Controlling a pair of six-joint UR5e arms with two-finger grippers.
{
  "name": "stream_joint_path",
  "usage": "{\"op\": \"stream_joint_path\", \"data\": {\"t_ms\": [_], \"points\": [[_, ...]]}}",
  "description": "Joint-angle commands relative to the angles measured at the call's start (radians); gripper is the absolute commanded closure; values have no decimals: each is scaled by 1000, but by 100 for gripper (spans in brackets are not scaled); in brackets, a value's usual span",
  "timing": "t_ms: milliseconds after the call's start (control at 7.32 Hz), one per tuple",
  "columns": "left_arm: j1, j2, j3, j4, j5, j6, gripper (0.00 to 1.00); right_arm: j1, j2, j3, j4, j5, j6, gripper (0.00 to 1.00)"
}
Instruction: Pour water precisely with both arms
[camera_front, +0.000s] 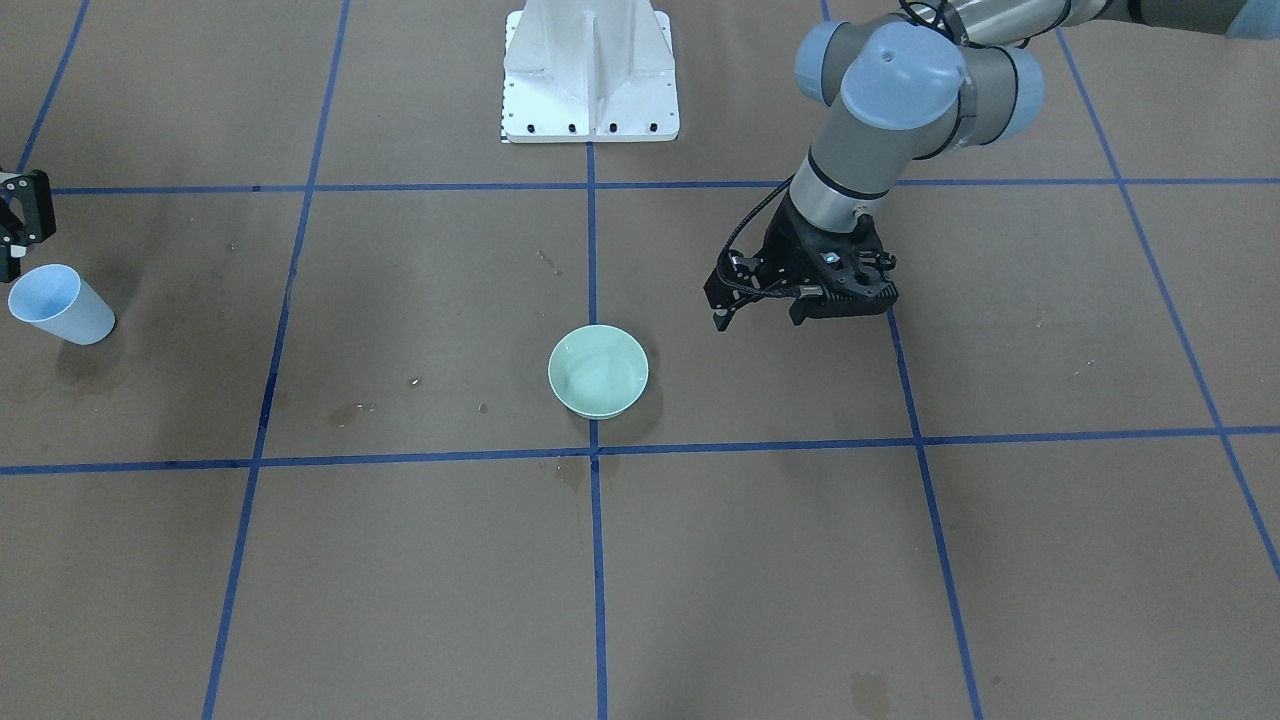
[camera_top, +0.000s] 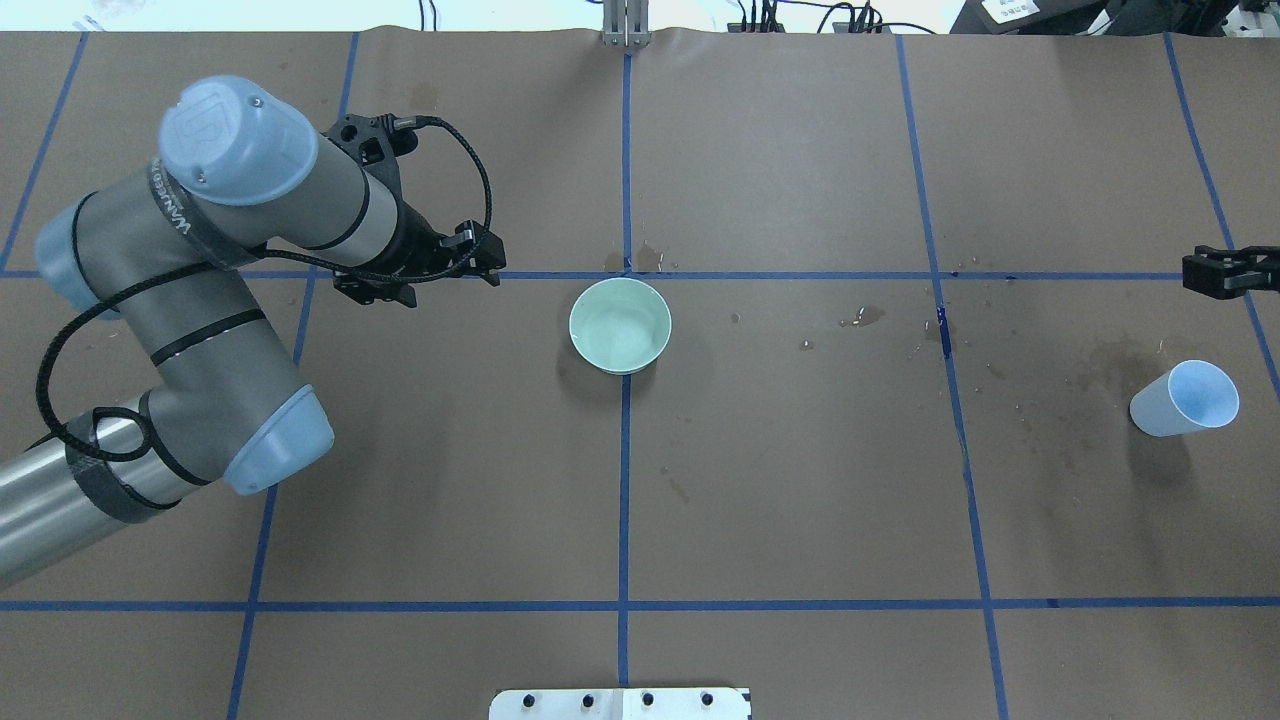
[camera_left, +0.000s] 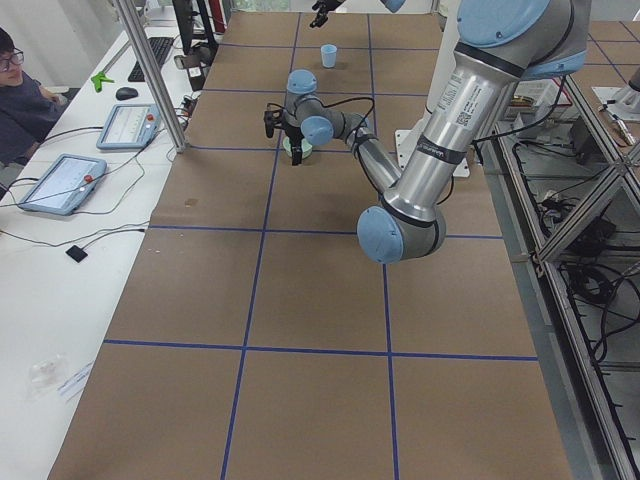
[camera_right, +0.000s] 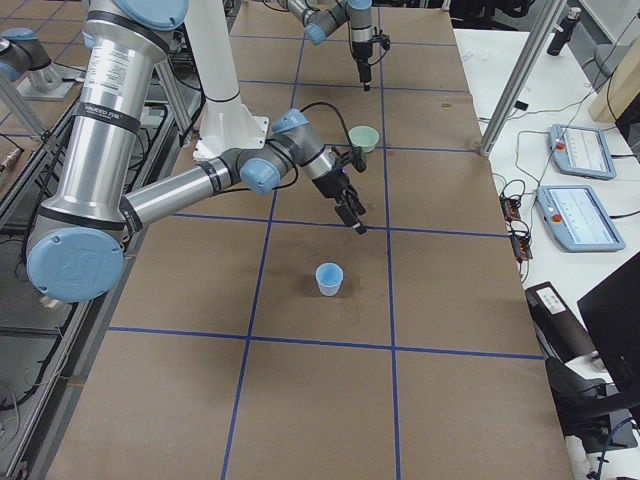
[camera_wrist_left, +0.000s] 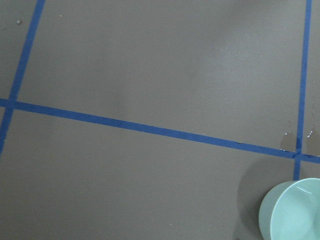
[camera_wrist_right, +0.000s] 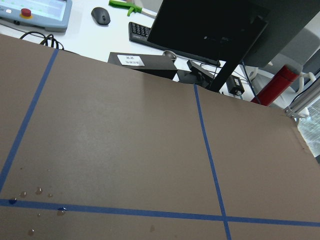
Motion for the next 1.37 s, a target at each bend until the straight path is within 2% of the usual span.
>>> {"op": "stream_joint_path", "data": {"t_ms": [0, 137, 546, 820, 956, 1230], "points": [[53, -31, 87, -167, 38, -83, 0, 110, 68, -85, 0, 197, -76, 1], [91, -36, 129, -238, 96, -100, 0, 129, 85, -116, -1, 246, -106, 1], [130, -123, 231, -245, 121, -117, 0, 279, 173, -275, -15, 511, -240, 1], [149, -165, 306, -245, 126, -116, 1, 285, 180, -317, -38, 527, -240, 1], [153, -165, 311, -245, 126, -116, 6, 285, 191, -321, -73, 529, -240, 1], [153, -165, 314, -245, 126, -113, 23, 285, 195, -321, -92, 550, -240, 1]]}}
